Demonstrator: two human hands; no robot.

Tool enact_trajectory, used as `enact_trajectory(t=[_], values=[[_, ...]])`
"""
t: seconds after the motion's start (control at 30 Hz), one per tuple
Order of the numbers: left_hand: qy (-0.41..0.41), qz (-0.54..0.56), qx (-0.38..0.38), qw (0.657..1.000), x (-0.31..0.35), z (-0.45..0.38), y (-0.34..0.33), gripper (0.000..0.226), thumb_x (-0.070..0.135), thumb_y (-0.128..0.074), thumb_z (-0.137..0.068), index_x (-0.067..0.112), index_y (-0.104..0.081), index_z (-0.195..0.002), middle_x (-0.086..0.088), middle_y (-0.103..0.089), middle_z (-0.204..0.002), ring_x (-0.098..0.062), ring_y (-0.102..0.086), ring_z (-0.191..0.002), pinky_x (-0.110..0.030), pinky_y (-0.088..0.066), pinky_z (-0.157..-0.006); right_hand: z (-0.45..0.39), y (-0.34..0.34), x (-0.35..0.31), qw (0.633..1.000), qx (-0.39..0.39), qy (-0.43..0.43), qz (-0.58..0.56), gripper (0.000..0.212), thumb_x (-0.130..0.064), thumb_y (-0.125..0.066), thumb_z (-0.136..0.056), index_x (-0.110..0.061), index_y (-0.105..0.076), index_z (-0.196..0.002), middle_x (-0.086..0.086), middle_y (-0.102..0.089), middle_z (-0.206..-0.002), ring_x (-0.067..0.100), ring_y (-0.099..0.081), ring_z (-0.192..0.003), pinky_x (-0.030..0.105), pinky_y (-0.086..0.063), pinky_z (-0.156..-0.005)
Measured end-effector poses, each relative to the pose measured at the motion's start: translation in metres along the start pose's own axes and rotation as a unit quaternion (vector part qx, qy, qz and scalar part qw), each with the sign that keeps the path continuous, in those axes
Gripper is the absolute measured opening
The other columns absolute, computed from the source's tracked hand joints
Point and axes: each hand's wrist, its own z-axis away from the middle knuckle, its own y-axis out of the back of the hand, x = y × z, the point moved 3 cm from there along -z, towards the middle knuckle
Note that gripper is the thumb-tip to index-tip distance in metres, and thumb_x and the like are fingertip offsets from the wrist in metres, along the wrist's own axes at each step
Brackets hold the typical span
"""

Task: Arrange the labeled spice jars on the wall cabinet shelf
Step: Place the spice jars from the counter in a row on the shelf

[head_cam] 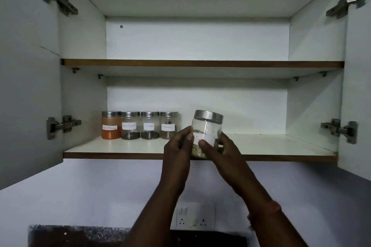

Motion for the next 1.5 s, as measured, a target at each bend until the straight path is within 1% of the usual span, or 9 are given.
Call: enact_trajectory(t=[0.13,0.23,0.33,0.47,0.73,1.03,1.23,1.4,1.5], values=[[-0.024,-0.084,-0.027,0.996,0.008,-0.037,0.002,0.034,0.03,-0.064,-0.098,0.032,-0.066,-0.132,0.012,-0.071,-0.127,-0.007,-0.067,-0.117,-0.033,-0.053,-0.103,-0.041,0.006,-0.007,1.0,0.02,-0.002,-0.014,0.031,-0.036,-0.08,-0.085,-0.036,-0.064,-0.112,-0.019,-0.07,-0.102,-0.009,-0.071,-0.083,0.003,-0.05,-0.06],[-0.015,-0.19,-0.019,0.982,0.002,-0.066,0.006,0.035,0.029,-0.066,-0.096,0.031,-0.067,-0.131,0.008,-0.069,-0.12,-0.015,-0.067,-0.111,-0.031,-0.054,-0.093,-0.071,0.002,0.006,0.999,0.036,-0.022,0.015,0.049,-0.025,-0.084,-0.082,-0.026,-0.058,-0.124,-0.023,-0.059,-0.098,-0.008,-0.063,-0.078,0.003,-0.048,-0.057],[0.009,-0.253,-0.032,0.967,-0.012,-0.088,0.006,0.036,0.022,-0.062,-0.098,0.019,-0.065,-0.134,0.003,-0.071,-0.106,-0.022,-0.07,-0.104,-0.044,-0.057,-0.097,-0.098,-0.008,0.024,0.997,0.029,-0.052,0.048,0.068,-0.02,-0.085,-0.08,-0.011,-0.051,-0.138,-0.008,-0.06,-0.11,0.002,-0.063,-0.093,0.011,-0.055,-0.072],[0.026,-0.31,-0.043,0.949,-0.034,-0.114,0.006,0.032,0.016,-0.061,-0.098,0.008,-0.067,-0.128,-0.013,-0.075,-0.106,-0.031,-0.07,-0.104,-0.052,-0.055,-0.098,-0.132,-0.018,0.046,0.992,0.001,-0.096,0.081,0.074,-0.02,-0.085,-0.078,-0.005,-0.048,-0.141,0.016,-0.056,-0.138,0.03,-0.063,-0.121,0.045,-0.054,-0.104],[0.062,-0.363,-0.121,0.922,-0.058,-0.147,-0.001,0.027,-0.003,-0.05,-0.094,-0.004,-0.067,-0.115,-0.023,-0.071,-0.117,-0.038,-0.066,-0.114,-0.05,-0.05,-0.105,-0.189,-0.034,0.069,0.988,0.002,-0.098,0.118,0.053,-0.007,-0.079,-0.078,0.006,-0.061,-0.126,0.023,-0.068,-0.124,0.036,-0.067,-0.115,0.039,-0.056,-0.099],[0.034,-0.416,-0.092,0.904,-0.065,-0.155,-0.003,0.019,0.002,-0.051,-0.097,-0.007,-0.061,-0.109,-0.026,-0.068,-0.113,-0.039,-0.064,-0.111,-0.049,-0.051,-0.098,-0.206,-0.055,0.086,0.99,-0.022,-0.083,0.116,0.058,-0.013,-0.082,-0.082,0.002,-0.057,-0.132,0.021,-0.067,-0.128,0.034,-0.066,-0.118,0.044,-0.055,-0.102],[0.004,-0.476,-0.078,0.876,-0.06,-0.154,0.0,0.011,0.001,-0.058,-0.089,-0.004,-0.064,-0.097,-0.02,-0.069,-0.104,-0.031,-0.065,-0.103,-0.033,-0.048,-0.084,-0.199,-0.061,0.087,0.982,-0.067,-0.092,0.149,0.067,-0.023,-0.078,-0.088,-0.001,-0.04,-0.139,0.012,-0.061,-0.132,0.02,-0.061,-0.109,0.026,-0.046,-0.089],[0.0,-0.488,-0.062,0.871,-0.055,-0.151,0.001,0.01,0.008,-0.054,-0.094,0.003,-0.06,-0.088,-0.02,-0.069,-0.102,-0.031,-0.065,-0.1,-0.032,-0.042,-0.077,-0.192,-0.06,0.081,0.973,-0.072,-0.111,0.191,0.077,-0.025,-0.068,-0.096,0.008,-0.025,-0.15,0.022,-0.052,-0.146,0.033,-0.053,-0.134,0.038,-0.045,-0.11],[-0.02,-0.48,-0.044,0.876,-0.046,-0.143,0.0,0.014,0.007,-0.051,-0.094,0.002,-0.062,-0.087,-0.022,-0.069,-0.1,-0.036,-0.065,-0.101,-0.035,-0.044,-0.079,-0.183,-0.056,0.069,0.972,-0.045,-0.104,0.206,0.069,-0.03,-0.068,-0.096,0.005,-0.034,-0.144,0.026,-0.049,-0.146,0.038,-0.052,-0.135,0.041,-0.045,-0.109]])
